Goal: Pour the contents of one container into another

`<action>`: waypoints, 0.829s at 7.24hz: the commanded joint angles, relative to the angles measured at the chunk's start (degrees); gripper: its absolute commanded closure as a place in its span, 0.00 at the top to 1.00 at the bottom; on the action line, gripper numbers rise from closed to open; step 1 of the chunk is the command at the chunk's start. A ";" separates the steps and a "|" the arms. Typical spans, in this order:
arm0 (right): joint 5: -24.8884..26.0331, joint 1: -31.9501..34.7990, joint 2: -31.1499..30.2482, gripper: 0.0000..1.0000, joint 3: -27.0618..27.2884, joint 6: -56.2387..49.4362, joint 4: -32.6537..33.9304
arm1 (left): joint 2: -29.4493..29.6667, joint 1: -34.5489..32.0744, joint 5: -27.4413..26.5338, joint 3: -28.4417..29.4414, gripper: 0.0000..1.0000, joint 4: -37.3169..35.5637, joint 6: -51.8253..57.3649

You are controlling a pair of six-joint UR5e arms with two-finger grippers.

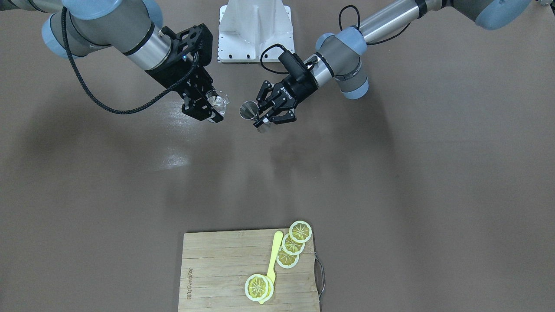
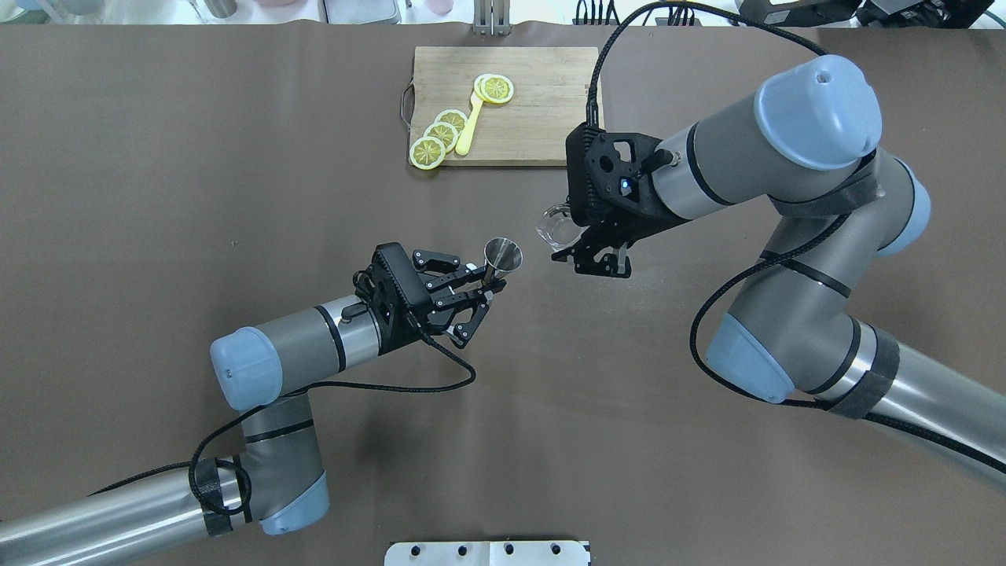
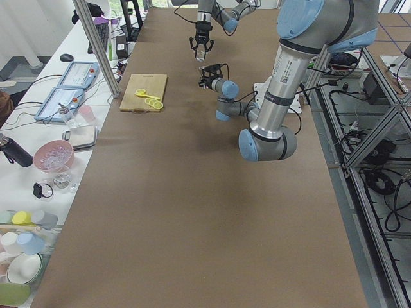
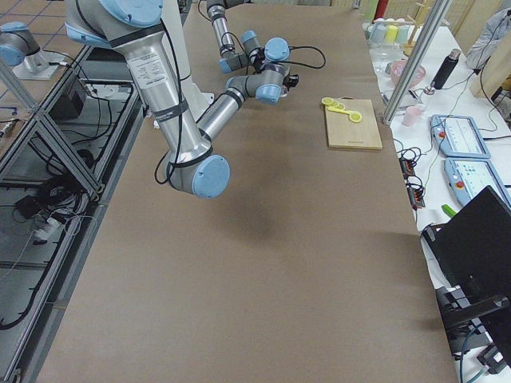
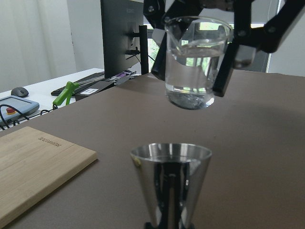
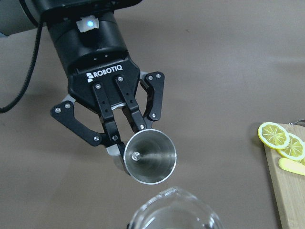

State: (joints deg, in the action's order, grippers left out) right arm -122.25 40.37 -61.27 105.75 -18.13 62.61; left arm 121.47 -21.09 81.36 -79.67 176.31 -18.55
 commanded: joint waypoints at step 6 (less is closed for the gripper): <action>-0.79 -1.96 4.65 0.00 2.54 -7.36 15.32 | 0.17 0.00 -0.06 0.22 0.00 0.00 0.35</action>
State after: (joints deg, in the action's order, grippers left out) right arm -123.17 38.68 -58.01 108.24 -25.34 75.15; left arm 121.64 -21.10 81.30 -79.47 176.31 -18.42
